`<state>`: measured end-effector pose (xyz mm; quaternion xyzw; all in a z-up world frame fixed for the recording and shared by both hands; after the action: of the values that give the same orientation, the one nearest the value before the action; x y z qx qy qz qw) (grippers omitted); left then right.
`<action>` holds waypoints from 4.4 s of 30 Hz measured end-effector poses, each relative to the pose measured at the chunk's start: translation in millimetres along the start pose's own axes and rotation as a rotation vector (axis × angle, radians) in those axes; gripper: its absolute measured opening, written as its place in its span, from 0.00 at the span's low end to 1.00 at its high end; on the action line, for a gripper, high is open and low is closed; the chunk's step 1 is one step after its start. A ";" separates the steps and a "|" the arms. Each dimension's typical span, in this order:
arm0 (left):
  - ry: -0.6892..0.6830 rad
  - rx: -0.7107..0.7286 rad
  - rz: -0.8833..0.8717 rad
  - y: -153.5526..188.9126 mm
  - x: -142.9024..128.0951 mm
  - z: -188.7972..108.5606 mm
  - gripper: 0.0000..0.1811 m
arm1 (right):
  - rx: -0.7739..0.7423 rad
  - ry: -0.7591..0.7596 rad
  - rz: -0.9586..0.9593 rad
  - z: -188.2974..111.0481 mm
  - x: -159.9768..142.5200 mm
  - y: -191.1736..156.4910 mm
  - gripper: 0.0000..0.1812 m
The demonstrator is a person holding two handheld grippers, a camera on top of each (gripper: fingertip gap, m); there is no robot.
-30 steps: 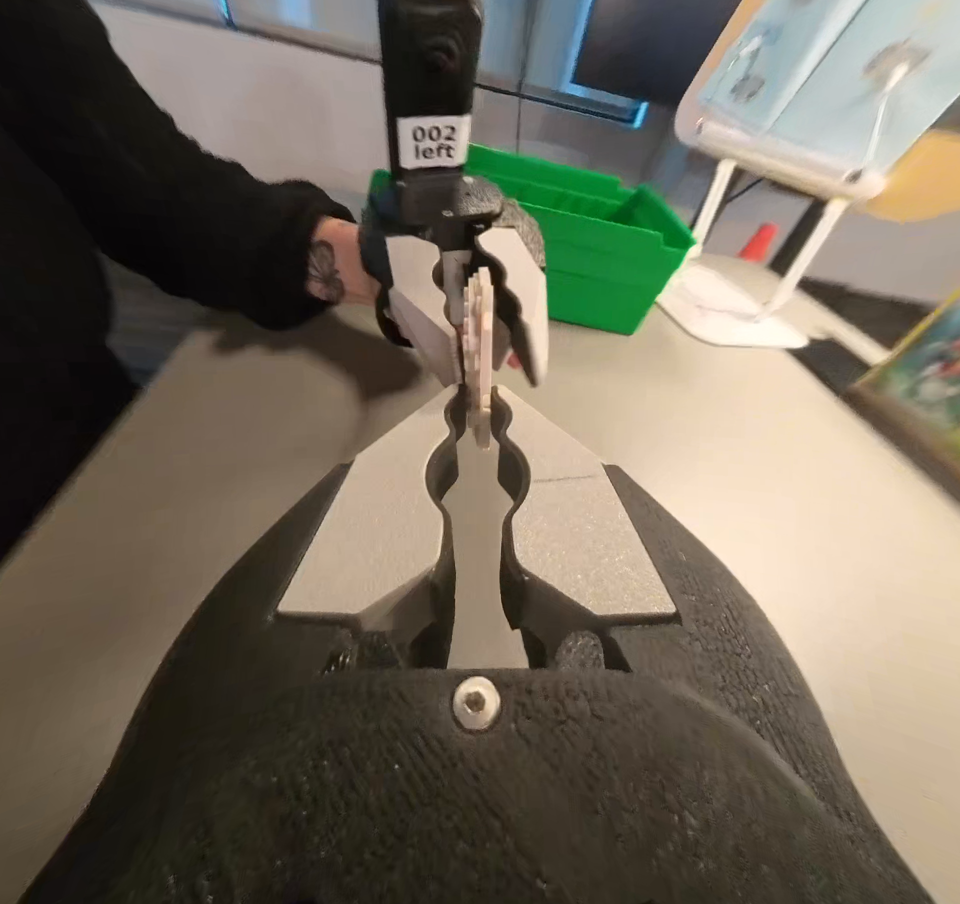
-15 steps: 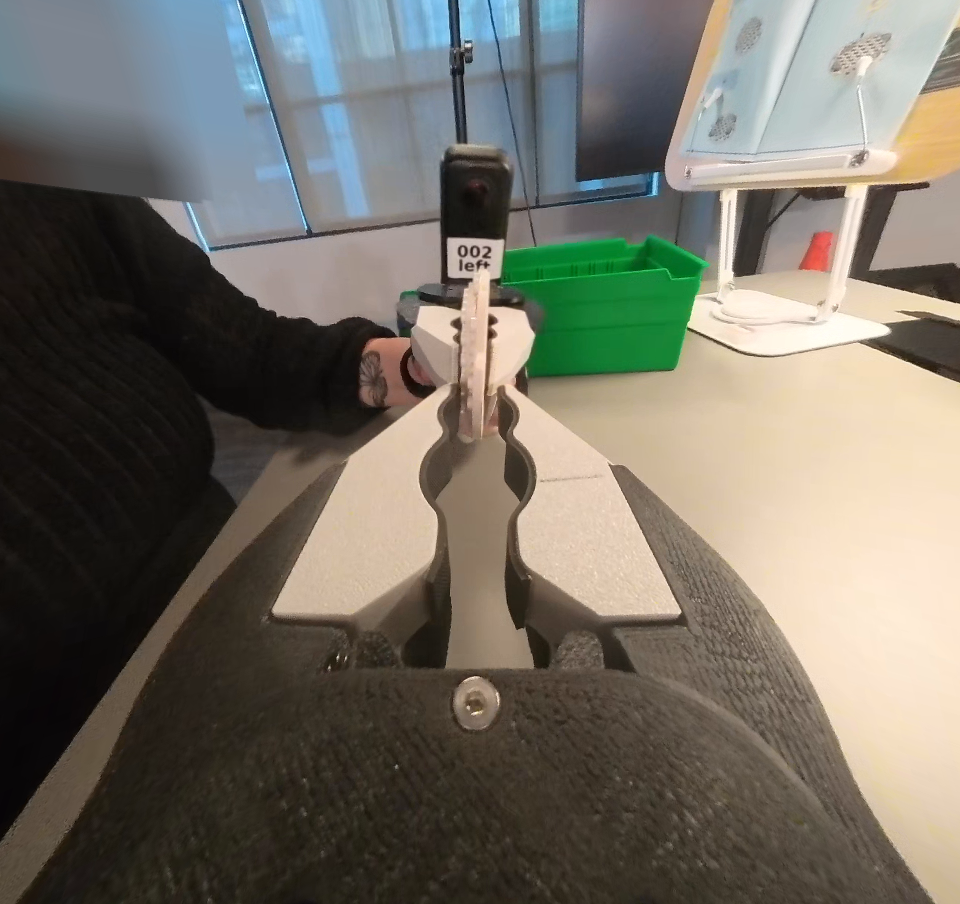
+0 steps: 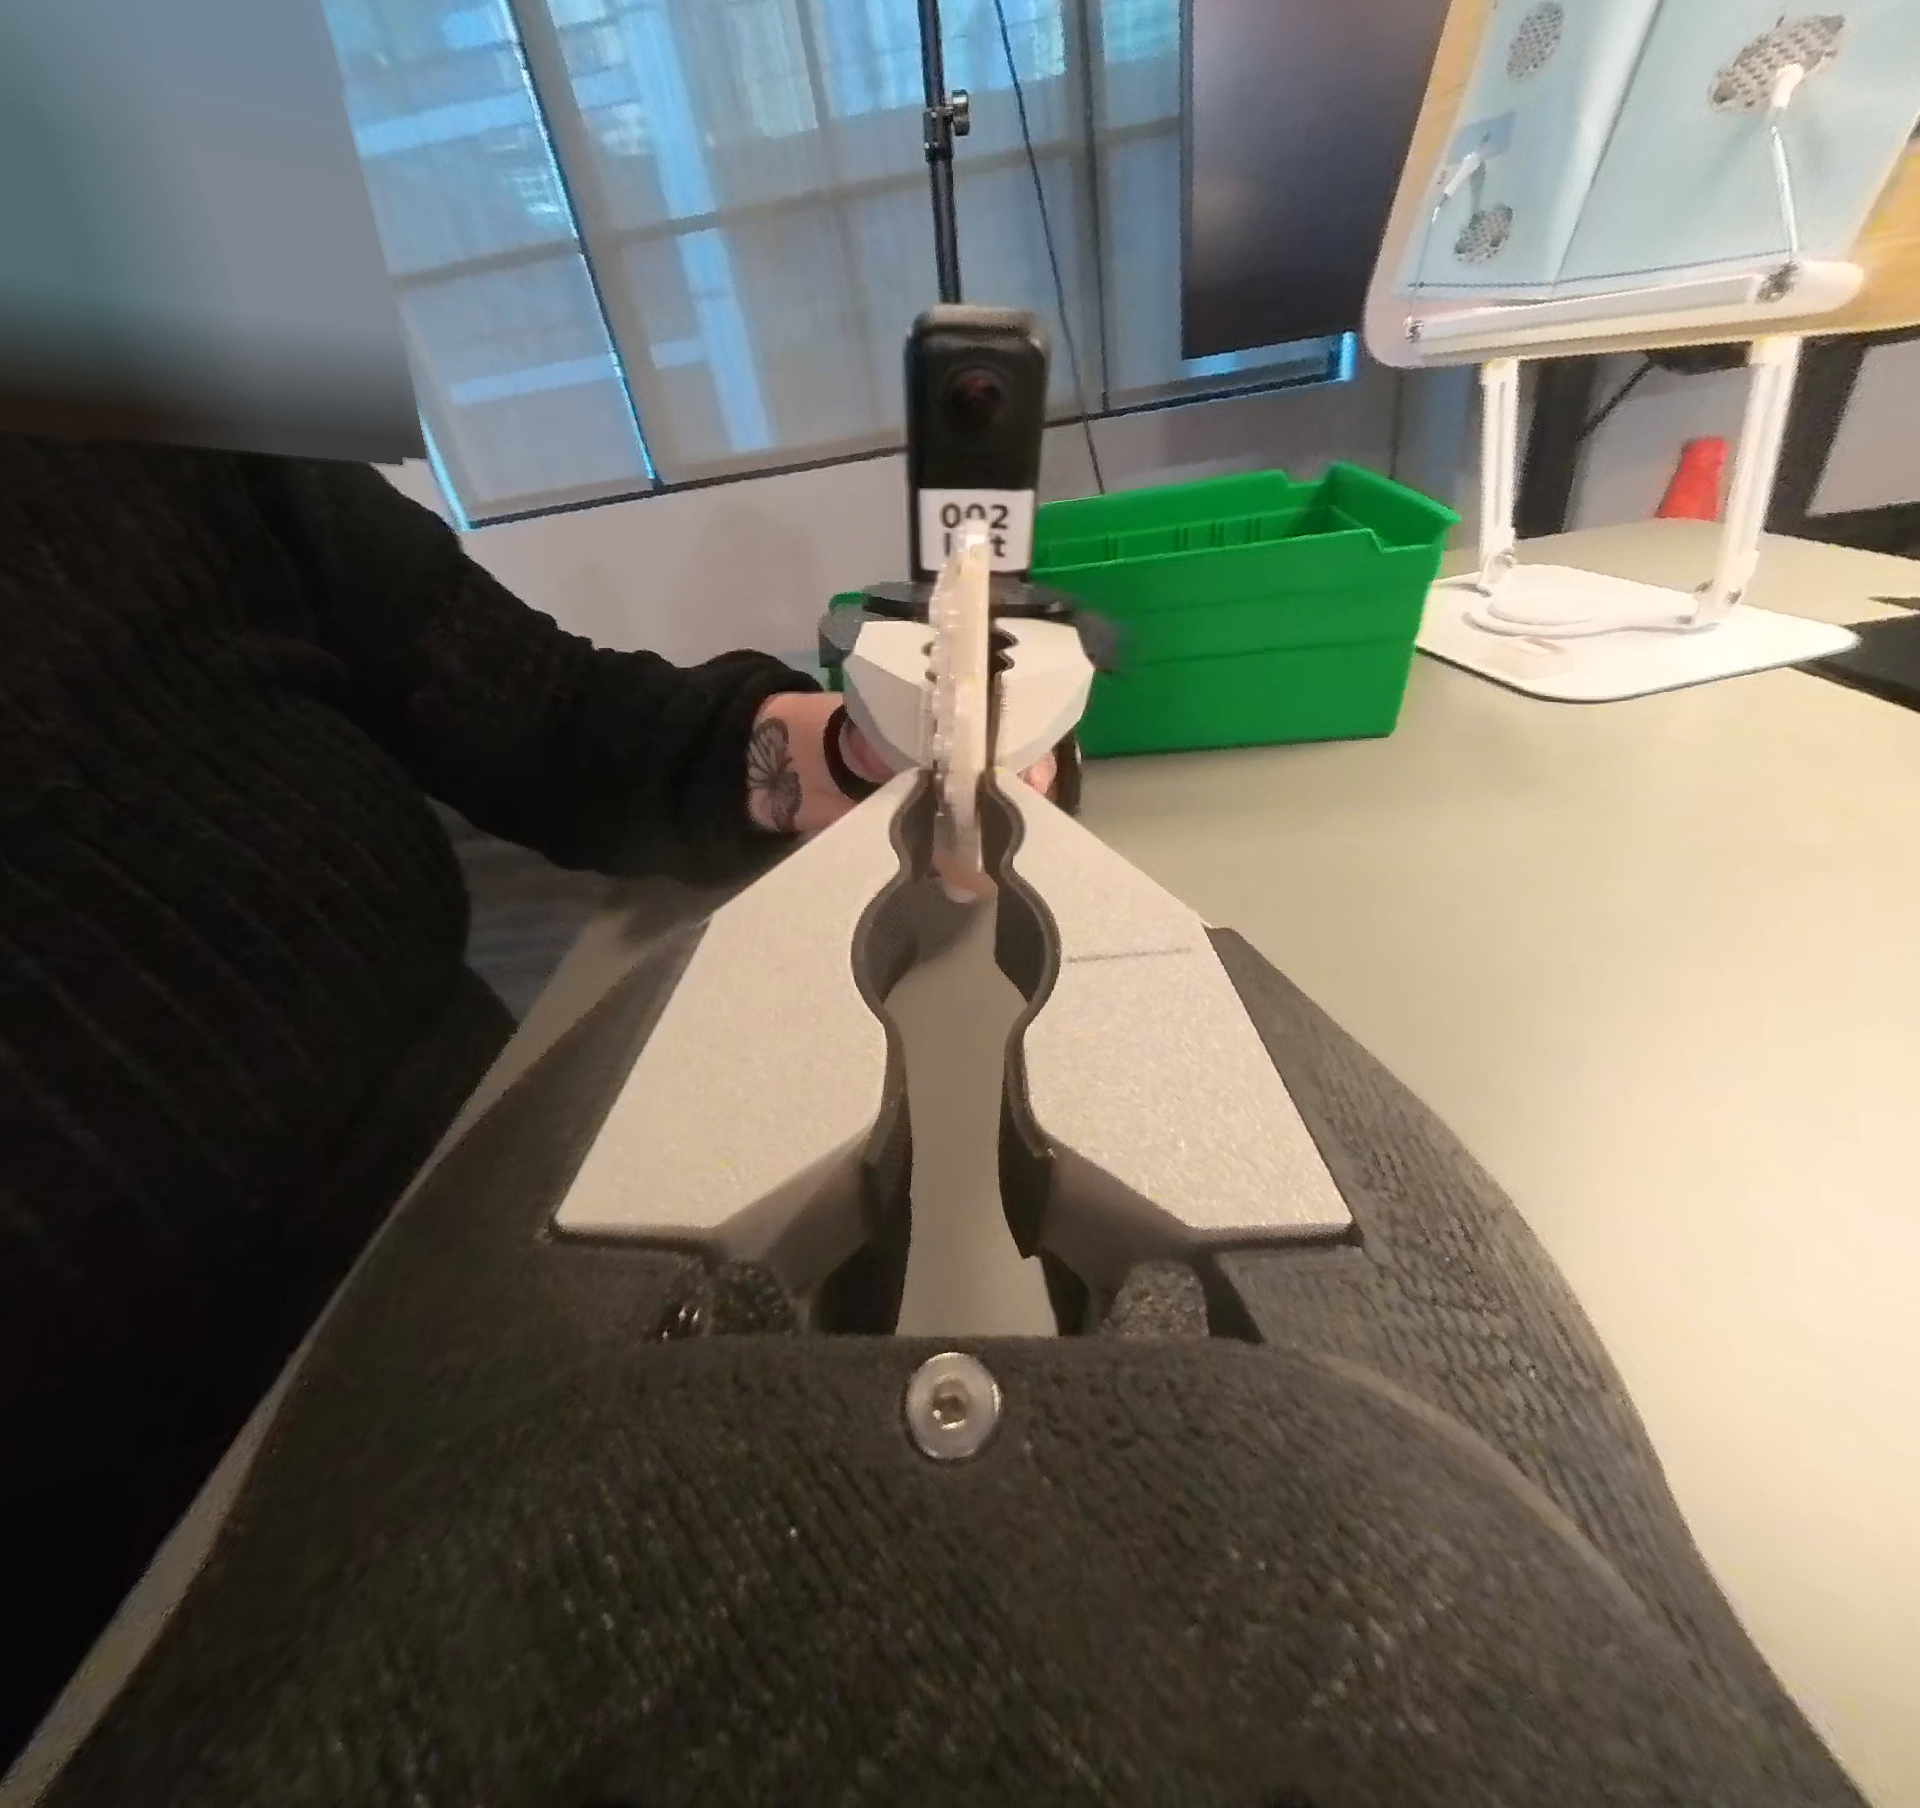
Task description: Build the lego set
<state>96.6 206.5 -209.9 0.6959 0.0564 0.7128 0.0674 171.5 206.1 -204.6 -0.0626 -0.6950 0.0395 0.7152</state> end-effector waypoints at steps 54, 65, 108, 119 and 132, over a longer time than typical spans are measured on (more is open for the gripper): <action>0.011 -0.029 0.035 -1.7 1.6 -7.1 0.03 | -0.105 0.015 -0.162 7.5 -1.7 -0.8 0.12; 0.021 0.064 0.142 3.8 6.5 -3.6 0.04 | -0.048 -0.023 -0.136 5.1 -3.5 -2.0 0.03; -0.079 0.046 -0.006 -3.6 -6.1 1.1 0.03 | -0.034 0.077 -0.049 -4.5 2.6 6.6 0.03; -0.111 0.086 -0.118 -14.8 -17.4 5.3 0.11 | -0.045 0.107 -0.011 -4.7 3.2 10.0 0.03; -0.086 0.166 -0.020 -17.8 -9.4 2.5 0.12 | -0.034 0.108 0.268 -4.0 5.2 22.3 0.04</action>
<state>99.6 222.4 -222.3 0.7284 0.1193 0.6744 0.0192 176.3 228.7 -202.8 -0.1692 -0.6416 0.1195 0.7385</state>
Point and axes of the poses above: each gripper's, where its closed fingertips meet, z out along the fingers, x out of its top, y = z × x across the jaws, the point moved 4 cm from there along -z, back along the fingers, and after that the axes turned 2 degrees about -y, right-handed, at the moved point
